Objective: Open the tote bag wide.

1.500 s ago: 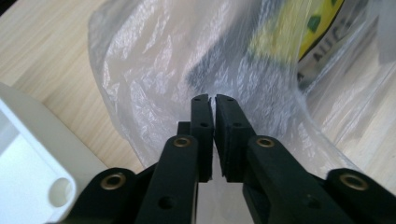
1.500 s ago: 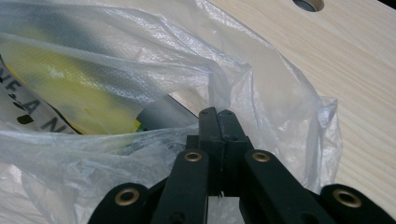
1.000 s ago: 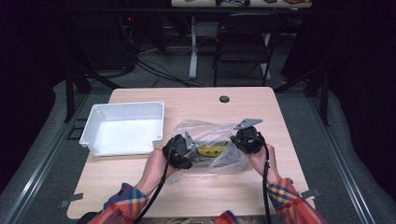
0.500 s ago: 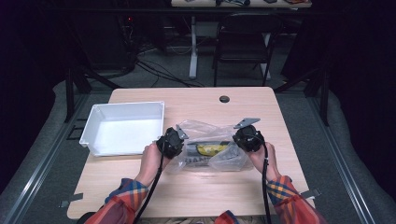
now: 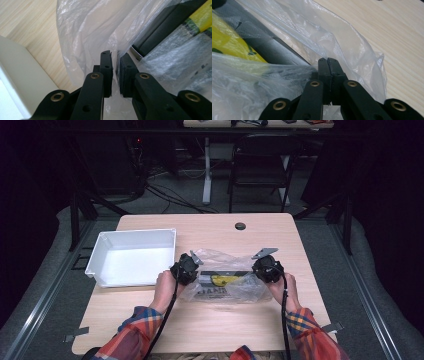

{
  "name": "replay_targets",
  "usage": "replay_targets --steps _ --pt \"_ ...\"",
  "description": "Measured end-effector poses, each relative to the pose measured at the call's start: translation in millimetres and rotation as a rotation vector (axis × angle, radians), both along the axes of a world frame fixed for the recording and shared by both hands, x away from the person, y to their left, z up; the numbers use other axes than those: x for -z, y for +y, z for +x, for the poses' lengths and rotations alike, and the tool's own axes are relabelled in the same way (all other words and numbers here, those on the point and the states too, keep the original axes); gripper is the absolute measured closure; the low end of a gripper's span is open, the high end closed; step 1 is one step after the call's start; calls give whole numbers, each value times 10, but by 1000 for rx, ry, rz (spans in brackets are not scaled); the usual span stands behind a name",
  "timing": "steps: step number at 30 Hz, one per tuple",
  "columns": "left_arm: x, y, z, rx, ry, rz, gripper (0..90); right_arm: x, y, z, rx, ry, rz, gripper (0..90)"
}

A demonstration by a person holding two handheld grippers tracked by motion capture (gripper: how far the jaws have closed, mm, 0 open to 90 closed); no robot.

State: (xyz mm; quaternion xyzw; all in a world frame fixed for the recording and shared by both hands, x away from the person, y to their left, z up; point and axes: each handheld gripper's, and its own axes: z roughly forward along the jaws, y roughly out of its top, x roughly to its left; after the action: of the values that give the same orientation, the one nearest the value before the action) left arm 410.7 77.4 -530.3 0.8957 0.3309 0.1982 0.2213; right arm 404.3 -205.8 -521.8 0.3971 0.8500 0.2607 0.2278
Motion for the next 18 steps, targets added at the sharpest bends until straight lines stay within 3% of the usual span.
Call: replay_targets --steps 9,16,18 --pt "97 -28 3 0 44 -1 833 134 -87 54 27 66 13 882" --pt "154 33 5 -5 108 -28 822 236 -191 21 43 102 -47 874" --pt "159 47 3 -4 133 -45 822 246 -247 10 42 111 -44 871"
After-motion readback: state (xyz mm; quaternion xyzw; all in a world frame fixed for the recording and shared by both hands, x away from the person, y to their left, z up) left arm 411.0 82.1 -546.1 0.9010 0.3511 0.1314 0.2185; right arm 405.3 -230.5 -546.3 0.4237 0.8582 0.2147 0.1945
